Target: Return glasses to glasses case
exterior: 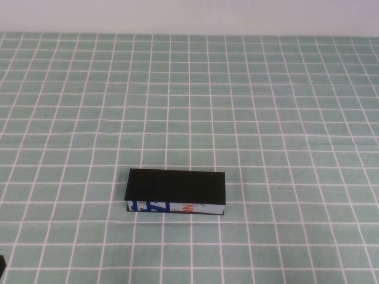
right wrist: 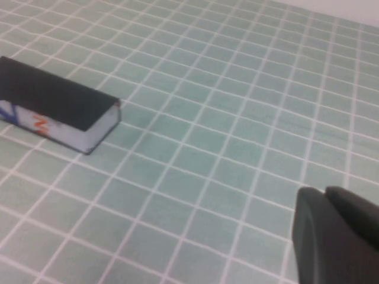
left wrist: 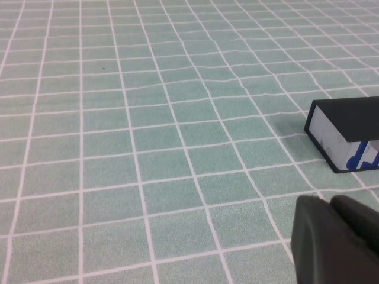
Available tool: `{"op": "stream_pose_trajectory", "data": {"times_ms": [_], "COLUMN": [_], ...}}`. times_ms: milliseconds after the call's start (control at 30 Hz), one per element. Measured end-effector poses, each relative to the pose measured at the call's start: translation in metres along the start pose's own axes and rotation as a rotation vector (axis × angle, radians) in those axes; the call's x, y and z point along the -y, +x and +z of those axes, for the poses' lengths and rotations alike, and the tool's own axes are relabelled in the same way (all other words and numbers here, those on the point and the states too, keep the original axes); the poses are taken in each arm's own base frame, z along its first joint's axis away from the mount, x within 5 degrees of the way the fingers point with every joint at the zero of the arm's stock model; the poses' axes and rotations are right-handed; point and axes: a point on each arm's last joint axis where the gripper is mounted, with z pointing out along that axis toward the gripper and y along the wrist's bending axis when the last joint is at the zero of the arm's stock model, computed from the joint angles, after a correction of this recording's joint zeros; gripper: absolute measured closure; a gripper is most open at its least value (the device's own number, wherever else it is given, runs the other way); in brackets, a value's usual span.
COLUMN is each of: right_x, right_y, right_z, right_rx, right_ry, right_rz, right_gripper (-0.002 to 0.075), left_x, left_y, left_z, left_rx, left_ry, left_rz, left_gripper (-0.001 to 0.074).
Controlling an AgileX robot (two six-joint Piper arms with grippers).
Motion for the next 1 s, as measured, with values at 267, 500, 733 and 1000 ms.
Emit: {"op": "stream_pose_trajectory", "data": {"times_ms": [267, 500, 733, 1000], "right_x": [0.005, 0.002, 0.006, 0.007], "right_y": [0.000, 0.017, 0.066, 0.082], "right_z": [-0.001, 0.014, 0.028, 0.034], "right_rx": [0.004, 0.089, 0.112, 0.064], "right_ry": [0.127, 0.179, 0.322, 0.362], "right_rz": [0.092, 0.359, 0.438, 0.433], "right_gripper": [0.0739, 0.0739, 0.0739, 0.0739], "left_x": [0.000, 0.000, 0.000, 0.000], "left_y": [0.000, 0.000, 0.000, 0.000], "left_z": [0.000, 0.000, 0.000, 0.000], "left_rx": [-0.001, -0.002, -0.002, -0.001], "left_ry": [0.000, 0.000, 0.000, 0.000], "left_rz": [0.000, 0.000, 0.000, 0.000], "left_gripper": [0.0737, 0.0737, 0.0737, 0.0737]}}
